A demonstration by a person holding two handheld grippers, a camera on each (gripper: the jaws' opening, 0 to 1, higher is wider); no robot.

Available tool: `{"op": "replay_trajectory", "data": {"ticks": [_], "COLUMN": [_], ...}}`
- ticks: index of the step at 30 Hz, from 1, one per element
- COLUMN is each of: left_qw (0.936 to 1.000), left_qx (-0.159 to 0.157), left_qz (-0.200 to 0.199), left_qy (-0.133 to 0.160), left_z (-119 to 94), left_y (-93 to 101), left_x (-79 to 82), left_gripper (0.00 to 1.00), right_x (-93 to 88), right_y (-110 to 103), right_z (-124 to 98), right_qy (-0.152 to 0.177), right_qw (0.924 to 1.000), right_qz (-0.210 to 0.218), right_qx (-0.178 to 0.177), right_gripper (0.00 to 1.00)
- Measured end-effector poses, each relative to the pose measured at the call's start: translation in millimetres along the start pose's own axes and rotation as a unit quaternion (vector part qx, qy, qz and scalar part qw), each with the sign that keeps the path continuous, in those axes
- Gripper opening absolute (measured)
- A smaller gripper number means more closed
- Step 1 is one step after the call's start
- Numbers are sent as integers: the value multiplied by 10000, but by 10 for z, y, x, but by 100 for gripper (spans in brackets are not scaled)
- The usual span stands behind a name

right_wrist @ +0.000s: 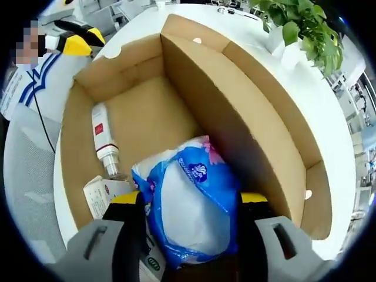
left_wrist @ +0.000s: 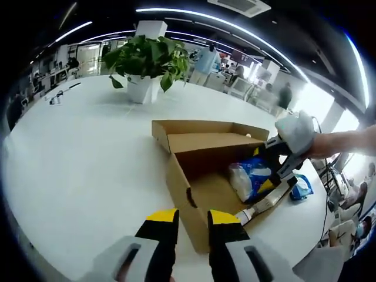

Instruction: Operate the shoe box by opening the lid, removing the specified soft item, and placing it in the target area until the item is outside and the box remains undamaged.

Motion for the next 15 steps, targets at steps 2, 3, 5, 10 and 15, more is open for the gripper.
{"op": "replay_trajectory", "data": {"ticks": [2,3,5,10,15], "left_qw": [10000,10000,10000,10000,10000], "left_qx": [10,12,20,13,-17], "left_qz": [4,1,-9,2,-12], "left_qy": [-1,3,12,4,-9], "left_z": [-7,-11,-21,-20,-3], "left_y": [-13,-18,-29,-36,-30], "left_x": [4,6,10,4,-16], "left_gripper": [19,19,19,19,19], "right_x": [2,6,16,27,51], "right_y": [-55,-62,-42,-17,-18], "right_z": [19,30,79,157,163], "right_qy": [-66,-88,-122,-187,-204], "right_qw": [9999,9998,9997,9995,9993], "right_qz": [-112,-160,-211,-211,-208], "right_qx": [-36,-61,-87,-141,-215], "right_gripper": [58,59,59,60,51]}}
Point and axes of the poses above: the point that each gripper's makers call its tool centre point, and the gripper's own axes: z roughly forward along the fingers, y roughly to its right, x roughly out of its top, the point moved 10 cm from there along -z, roughly backward along the fingers, and after that the axes turned 8 degrees about -x, right-handed, at the moved point
